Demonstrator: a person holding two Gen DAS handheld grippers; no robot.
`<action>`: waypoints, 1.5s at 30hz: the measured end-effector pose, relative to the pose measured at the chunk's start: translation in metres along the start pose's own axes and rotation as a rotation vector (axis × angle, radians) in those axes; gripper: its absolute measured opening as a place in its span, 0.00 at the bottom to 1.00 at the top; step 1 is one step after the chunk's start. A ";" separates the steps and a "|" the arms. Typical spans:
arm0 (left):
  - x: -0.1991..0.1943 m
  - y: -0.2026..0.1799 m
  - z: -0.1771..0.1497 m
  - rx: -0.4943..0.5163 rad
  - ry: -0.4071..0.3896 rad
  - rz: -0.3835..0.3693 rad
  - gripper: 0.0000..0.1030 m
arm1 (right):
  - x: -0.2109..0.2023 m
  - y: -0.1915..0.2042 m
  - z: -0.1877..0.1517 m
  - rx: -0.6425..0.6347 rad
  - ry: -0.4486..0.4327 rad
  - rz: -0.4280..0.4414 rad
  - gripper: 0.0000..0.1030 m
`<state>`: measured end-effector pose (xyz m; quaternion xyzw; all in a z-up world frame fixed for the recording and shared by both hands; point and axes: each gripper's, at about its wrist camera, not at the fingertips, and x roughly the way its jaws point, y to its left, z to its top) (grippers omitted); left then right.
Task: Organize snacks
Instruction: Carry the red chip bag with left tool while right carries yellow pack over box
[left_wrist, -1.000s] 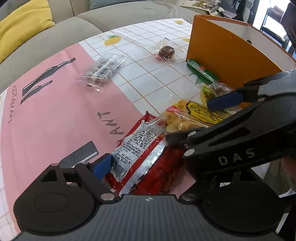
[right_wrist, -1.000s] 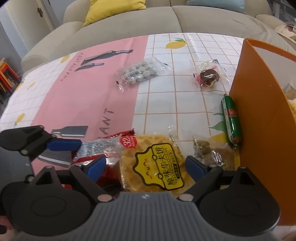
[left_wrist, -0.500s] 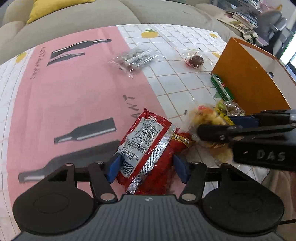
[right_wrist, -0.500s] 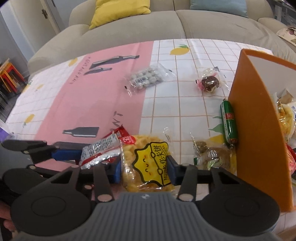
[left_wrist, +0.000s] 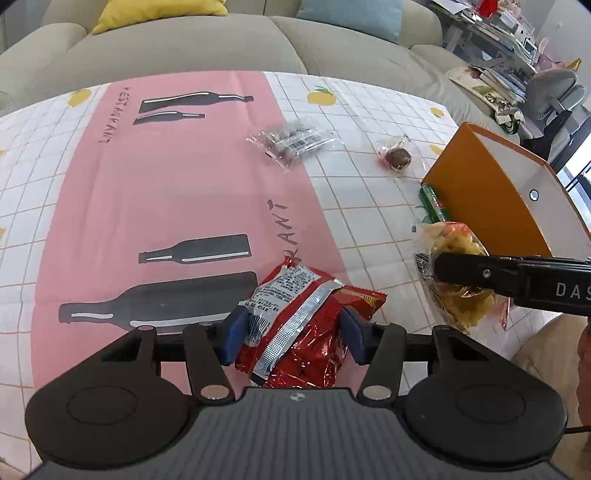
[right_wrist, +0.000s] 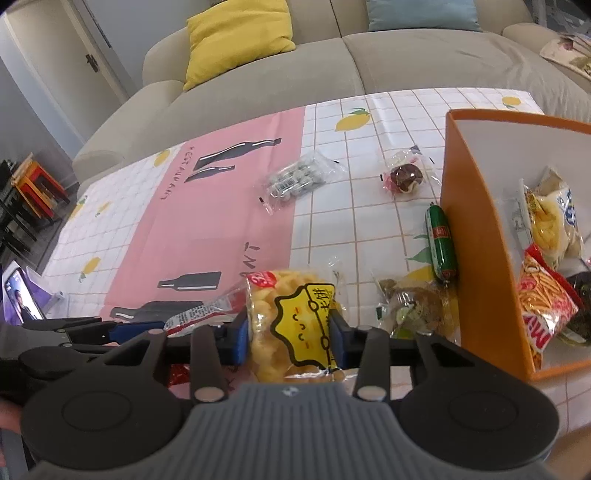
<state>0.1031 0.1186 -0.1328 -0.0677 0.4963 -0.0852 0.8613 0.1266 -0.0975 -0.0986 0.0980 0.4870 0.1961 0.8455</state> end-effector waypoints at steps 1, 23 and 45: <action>-0.002 -0.001 0.000 0.004 0.003 0.002 0.48 | -0.002 -0.001 -0.001 0.001 -0.001 0.003 0.38; 0.050 -0.034 -0.021 0.513 0.114 0.045 0.95 | 0.019 -0.025 -0.032 0.067 0.067 0.025 0.37; 0.037 -0.012 -0.010 0.204 0.078 0.052 0.82 | 0.012 -0.020 -0.031 0.057 0.057 0.038 0.35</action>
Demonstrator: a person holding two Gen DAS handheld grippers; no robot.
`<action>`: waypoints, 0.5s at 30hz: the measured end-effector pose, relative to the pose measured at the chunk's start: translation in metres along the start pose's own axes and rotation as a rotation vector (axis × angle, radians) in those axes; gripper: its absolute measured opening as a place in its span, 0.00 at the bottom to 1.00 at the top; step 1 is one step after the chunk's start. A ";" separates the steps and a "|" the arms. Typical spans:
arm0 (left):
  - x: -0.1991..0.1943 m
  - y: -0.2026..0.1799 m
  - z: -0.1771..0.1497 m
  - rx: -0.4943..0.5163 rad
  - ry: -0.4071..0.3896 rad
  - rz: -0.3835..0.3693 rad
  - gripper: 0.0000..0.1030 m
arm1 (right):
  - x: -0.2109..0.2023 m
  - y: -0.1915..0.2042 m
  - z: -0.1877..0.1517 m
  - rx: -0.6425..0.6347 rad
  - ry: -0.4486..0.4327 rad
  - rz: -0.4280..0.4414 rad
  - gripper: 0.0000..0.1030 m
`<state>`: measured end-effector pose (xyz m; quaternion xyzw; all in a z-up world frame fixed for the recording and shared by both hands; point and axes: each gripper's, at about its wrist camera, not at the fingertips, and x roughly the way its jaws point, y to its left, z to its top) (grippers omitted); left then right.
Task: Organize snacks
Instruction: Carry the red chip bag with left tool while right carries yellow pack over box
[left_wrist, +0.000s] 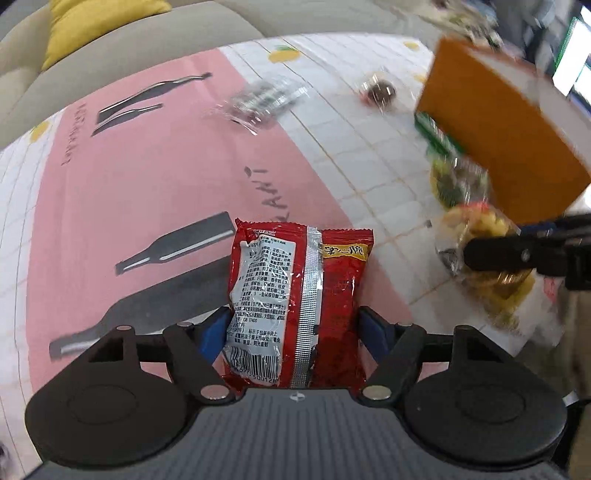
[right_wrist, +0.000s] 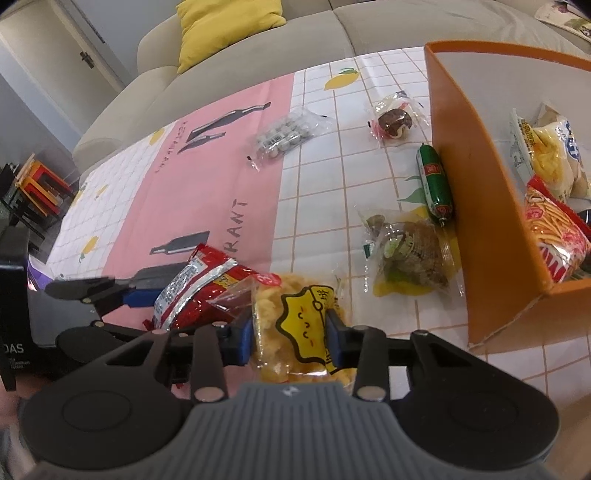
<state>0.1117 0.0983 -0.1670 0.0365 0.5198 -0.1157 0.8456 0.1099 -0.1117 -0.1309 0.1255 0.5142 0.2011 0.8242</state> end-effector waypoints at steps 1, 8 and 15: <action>-0.007 0.003 0.001 -0.037 -0.016 -0.016 0.82 | -0.003 0.000 0.001 0.002 -0.007 0.005 0.35; -0.060 0.001 0.019 -0.198 -0.132 -0.093 0.82 | -0.039 0.005 0.015 0.012 -0.074 0.045 0.33; -0.101 -0.028 0.058 -0.167 -0.193 -0.095 0.82 | -0.094 -0.007 0.037 0.045 -0.162 0.072 0.32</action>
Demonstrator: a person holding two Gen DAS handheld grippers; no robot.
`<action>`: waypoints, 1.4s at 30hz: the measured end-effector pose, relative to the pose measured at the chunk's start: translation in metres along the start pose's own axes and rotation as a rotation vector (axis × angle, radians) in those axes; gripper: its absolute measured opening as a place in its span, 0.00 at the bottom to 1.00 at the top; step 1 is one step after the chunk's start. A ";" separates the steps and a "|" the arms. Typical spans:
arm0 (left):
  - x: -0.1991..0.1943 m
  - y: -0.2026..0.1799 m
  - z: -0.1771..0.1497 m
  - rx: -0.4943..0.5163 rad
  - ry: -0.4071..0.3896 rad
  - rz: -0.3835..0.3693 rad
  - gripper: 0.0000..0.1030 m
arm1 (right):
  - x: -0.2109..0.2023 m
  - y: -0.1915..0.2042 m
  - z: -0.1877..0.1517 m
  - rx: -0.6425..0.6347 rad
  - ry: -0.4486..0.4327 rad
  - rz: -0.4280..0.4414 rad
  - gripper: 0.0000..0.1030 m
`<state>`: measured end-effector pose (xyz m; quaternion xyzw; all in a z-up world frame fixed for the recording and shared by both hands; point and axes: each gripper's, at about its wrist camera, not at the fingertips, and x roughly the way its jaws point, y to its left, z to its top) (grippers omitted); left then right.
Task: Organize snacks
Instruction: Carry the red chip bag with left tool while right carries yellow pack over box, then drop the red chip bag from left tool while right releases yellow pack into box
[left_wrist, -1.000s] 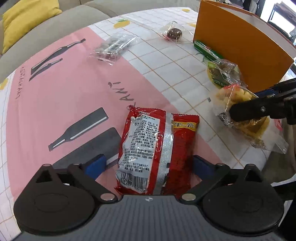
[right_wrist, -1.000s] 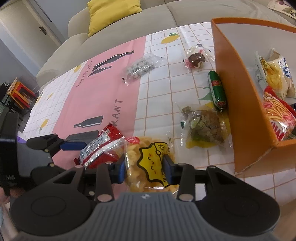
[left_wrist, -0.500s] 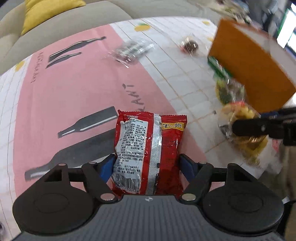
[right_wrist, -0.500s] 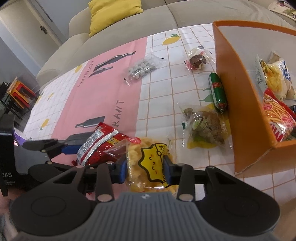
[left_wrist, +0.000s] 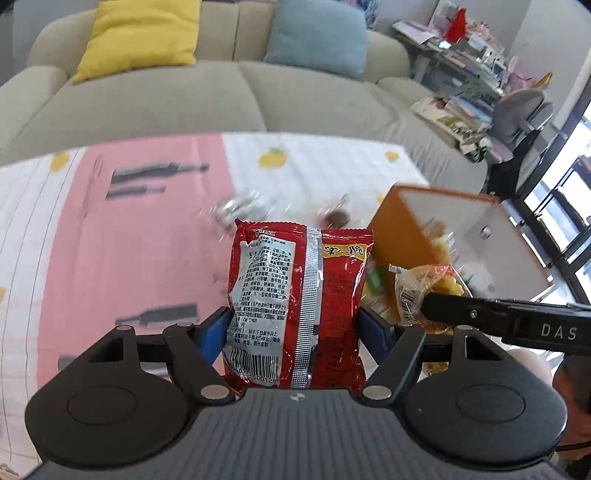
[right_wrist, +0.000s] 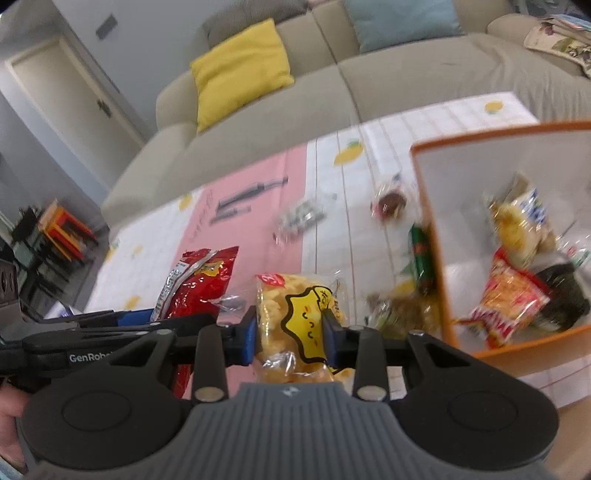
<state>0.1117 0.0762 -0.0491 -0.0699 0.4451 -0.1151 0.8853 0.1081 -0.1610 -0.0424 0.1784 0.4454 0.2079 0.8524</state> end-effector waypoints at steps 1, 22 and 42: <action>-0.003 -0.007 0.007 0.005 -0.008 -0.008 0.82 | -0.008 -0.002 0.005 0.001 -0.011 0.000 0.31; 0.086 -0.192 0.066 0.303 0.093 -0.179 0.82 | -0.093 -0.159 0.072 0.028 -0.024 -0.342 0.30; 0.164 -0.247 0.059 0.471 0.163 -0.105 0.81 | -0.048 -0.236 0.096 -0.024 0.057 -0.509 0.30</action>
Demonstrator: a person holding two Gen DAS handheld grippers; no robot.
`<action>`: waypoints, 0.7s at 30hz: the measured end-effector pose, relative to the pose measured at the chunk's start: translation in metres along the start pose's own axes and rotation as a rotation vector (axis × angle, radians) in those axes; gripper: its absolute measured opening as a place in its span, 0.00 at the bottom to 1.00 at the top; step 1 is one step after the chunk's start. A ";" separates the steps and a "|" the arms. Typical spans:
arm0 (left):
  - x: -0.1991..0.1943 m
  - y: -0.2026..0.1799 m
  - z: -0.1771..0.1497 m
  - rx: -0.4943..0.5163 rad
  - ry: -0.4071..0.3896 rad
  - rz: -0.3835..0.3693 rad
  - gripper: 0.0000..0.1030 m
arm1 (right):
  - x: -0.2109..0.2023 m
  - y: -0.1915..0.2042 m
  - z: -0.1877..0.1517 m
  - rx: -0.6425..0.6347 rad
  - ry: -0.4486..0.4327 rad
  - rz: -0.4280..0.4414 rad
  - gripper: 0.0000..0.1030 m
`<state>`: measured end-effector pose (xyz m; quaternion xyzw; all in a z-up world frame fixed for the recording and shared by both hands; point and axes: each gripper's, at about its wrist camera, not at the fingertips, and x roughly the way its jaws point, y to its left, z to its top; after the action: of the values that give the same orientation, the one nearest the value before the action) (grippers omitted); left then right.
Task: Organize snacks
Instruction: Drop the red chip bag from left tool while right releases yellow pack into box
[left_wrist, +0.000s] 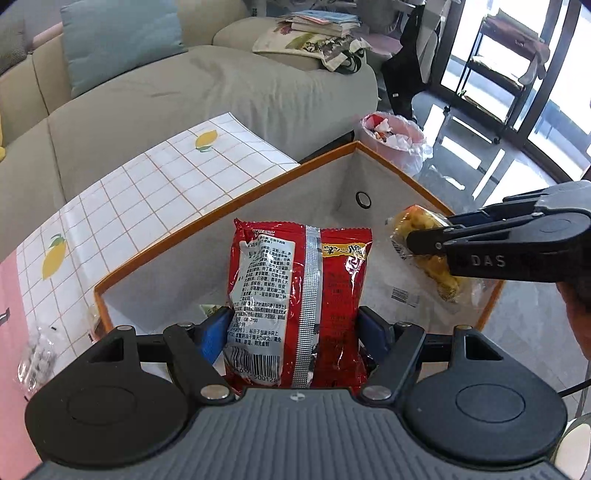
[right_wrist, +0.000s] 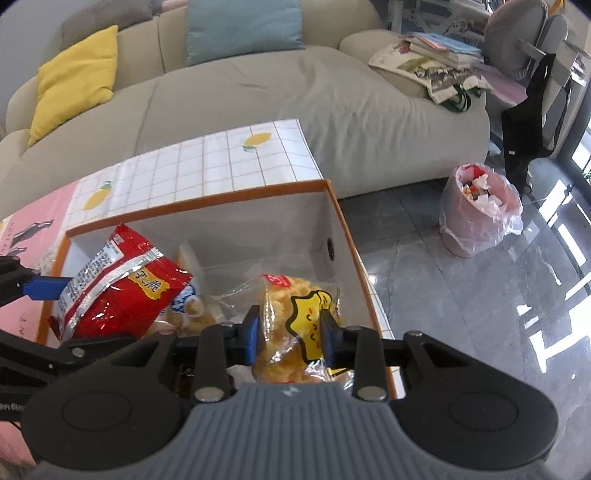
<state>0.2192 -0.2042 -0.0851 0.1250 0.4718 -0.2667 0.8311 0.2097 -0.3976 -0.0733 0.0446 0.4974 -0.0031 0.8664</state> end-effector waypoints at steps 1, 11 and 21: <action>0.003 -0.001 0.001 0.006 0.005 0.007 0.81 | 0.005 0.001 0.000 0.002 0.011 0.002 0.30; 0.024 -0.008 0.004 0.089 0.046 0.063 0.81 | 0.044 0.006 -0.004 -0.025 0.096 -0.019 0.29; 0.046 -0.021 0.002 0.177 0.166 0.115 0.82 | 0.033 0.012 -0.007 -0.085 0.075 -0.044 0.39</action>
<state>0.2276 -0.2378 -0.1226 0.2461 0.5059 -0.2480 0.7887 0.2213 -0.3838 -0.1043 -0.0031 0.5303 0.0009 0.8478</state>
